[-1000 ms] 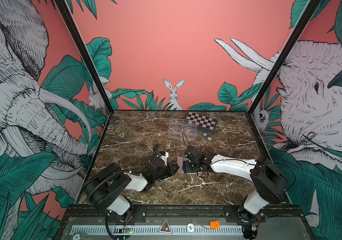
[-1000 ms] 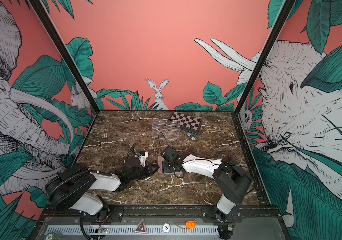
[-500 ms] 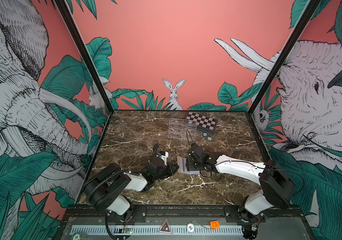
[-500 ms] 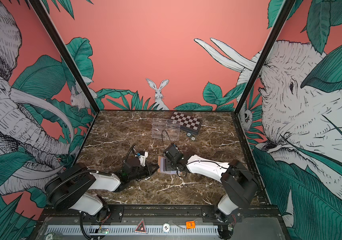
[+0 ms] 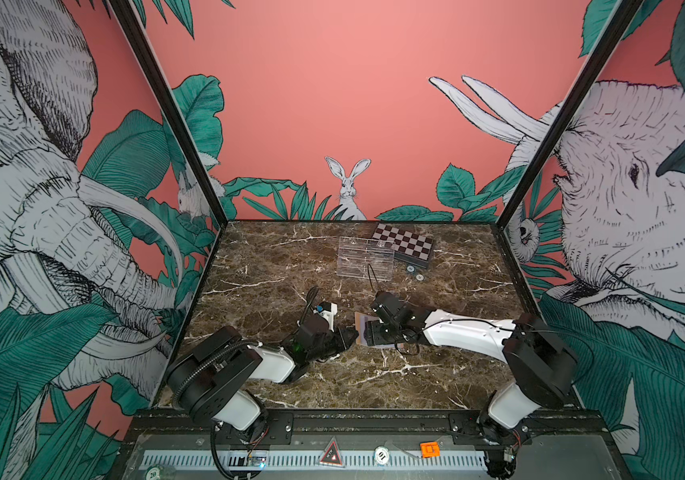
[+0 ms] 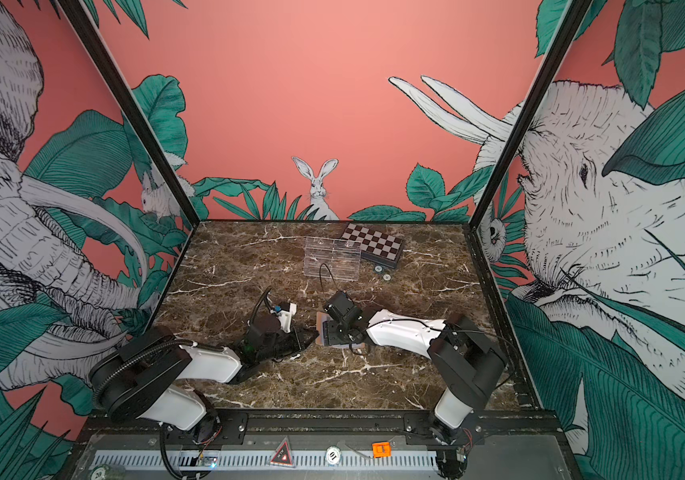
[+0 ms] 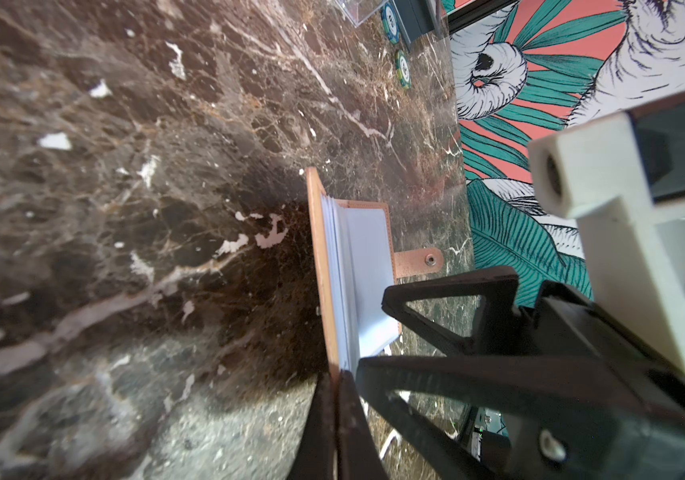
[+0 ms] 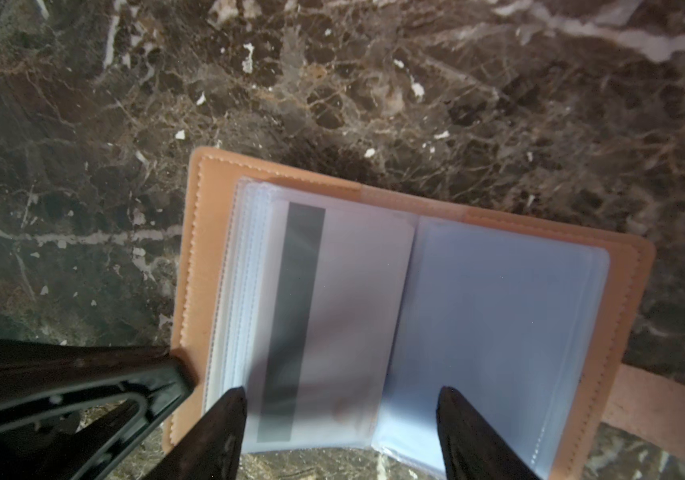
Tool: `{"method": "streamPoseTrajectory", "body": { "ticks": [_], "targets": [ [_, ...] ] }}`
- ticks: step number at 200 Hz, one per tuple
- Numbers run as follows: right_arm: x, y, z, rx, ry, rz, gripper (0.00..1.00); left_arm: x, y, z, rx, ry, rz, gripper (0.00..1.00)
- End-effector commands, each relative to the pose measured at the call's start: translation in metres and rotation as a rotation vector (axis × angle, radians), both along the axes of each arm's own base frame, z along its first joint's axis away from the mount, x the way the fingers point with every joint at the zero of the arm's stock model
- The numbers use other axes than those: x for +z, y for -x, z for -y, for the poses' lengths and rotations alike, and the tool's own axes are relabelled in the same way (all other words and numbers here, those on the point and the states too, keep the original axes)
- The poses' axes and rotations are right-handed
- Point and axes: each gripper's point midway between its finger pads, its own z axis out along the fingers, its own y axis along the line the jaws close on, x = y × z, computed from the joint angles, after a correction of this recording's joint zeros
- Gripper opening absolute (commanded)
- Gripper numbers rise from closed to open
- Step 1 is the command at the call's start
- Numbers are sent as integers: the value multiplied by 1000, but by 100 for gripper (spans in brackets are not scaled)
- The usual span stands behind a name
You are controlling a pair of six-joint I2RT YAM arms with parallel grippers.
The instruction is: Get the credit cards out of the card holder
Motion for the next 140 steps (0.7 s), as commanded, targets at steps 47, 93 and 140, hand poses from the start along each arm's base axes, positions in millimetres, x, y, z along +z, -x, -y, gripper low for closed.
{"method": "streamPoseTrajectory", "body": {
  "ticks": [47,93,140],
  "targets": [
    [4,-2,-14,27,-25,14,73,5,2,-1,-2,1,15,0],
    [-2,-1,-12,25,-6,2,72,5,2,0,-5,2,17,0],
    [-5,-3,5,-22,79,7,62,4,2,-1,-3,-3,15,0]
  ]
}}
